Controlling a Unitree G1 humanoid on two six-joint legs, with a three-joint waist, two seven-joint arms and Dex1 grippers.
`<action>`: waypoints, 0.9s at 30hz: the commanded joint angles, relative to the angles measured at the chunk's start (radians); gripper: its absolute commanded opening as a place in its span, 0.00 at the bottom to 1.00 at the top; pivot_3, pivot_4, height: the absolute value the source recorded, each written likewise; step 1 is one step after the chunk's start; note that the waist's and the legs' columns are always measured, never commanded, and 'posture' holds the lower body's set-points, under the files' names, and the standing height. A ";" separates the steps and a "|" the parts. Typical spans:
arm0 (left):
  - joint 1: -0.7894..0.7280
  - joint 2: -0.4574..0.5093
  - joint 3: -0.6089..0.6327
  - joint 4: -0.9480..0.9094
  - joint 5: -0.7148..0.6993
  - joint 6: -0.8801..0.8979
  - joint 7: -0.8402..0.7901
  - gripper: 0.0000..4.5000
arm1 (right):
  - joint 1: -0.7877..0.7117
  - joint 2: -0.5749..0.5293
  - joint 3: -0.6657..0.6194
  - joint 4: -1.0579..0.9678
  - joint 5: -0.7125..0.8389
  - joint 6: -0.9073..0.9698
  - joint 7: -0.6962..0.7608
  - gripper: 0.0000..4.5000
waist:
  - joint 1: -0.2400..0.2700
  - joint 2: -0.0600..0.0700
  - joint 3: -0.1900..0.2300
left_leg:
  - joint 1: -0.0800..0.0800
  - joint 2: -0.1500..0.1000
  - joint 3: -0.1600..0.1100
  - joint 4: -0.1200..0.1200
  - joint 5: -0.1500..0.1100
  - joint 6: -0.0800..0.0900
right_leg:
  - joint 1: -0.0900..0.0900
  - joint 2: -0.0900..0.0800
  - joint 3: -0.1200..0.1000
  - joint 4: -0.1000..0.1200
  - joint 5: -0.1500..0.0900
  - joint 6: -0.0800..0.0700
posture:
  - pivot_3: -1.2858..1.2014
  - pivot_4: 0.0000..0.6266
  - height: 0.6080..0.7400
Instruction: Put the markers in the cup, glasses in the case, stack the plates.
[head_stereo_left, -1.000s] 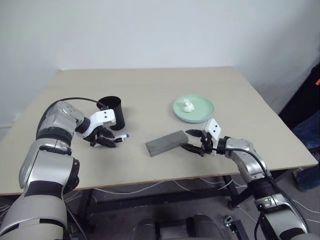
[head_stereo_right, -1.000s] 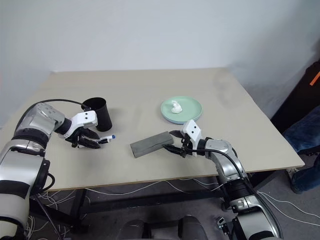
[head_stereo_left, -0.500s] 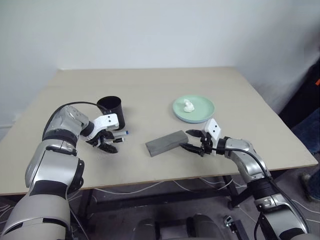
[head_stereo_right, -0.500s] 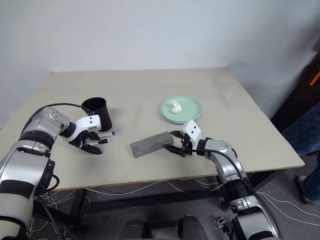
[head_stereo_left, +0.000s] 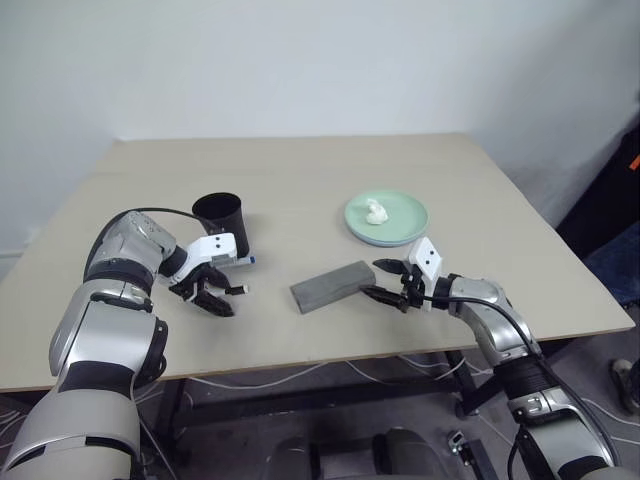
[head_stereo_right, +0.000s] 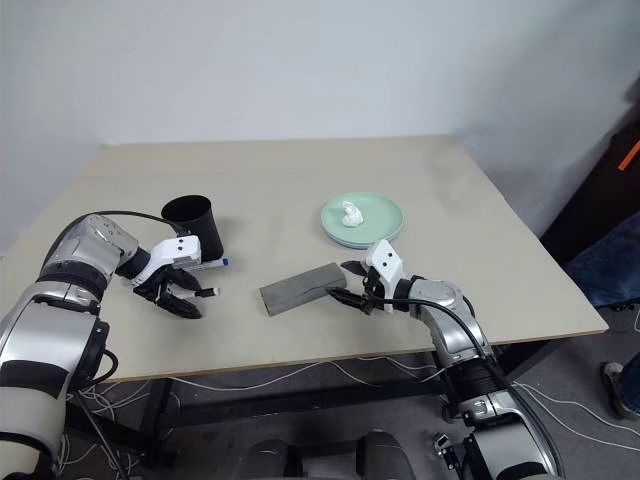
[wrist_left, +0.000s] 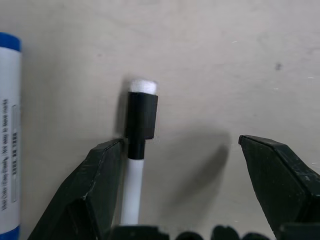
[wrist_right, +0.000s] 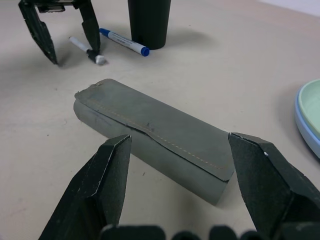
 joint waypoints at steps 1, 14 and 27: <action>0.000 0.013 -0.001 -0.022 0.000 -0.009 -0.024 0.67 | -0.024 0.003 -0.015 -0.008 0.000 -0.023 -0.005 0.75 | 0.000 0.000 0.000 | 0.000 0.000 0.000 0.000 0.000 0.000 | 0.000 0.000 0.000 0.000 0.000 0.000 | 0.52 0.00 1.00; 0.048 0.016 -0.009 -0.044 0.008 -0.048 0.009 0.06 | -0.031 0.013 -0.015 0.005 -0.002 -0.026 -0.011 0.75 | 0.000 0.000 0.000 | 0.003 0.000 0.000 0.000 0.000 0.000 | 0.002 0.000 0.000 0.001 0.000 0.000 | 0.52 0.00 1.00; 0.063 0.003 0.114 -0.309 -0.354 0.030 -0.075 0.02 | -0.015 0.009 -0.023 -0.004 -0.001 -0.027 -0.014 0.75 | 0.000 0.000 0.000 | -0.001 0.000 -0.001 0.002 0.000 0.001 | 0.001 0.000 0.000 0.000 0.000 0.000 | 0.52 0.00 1.00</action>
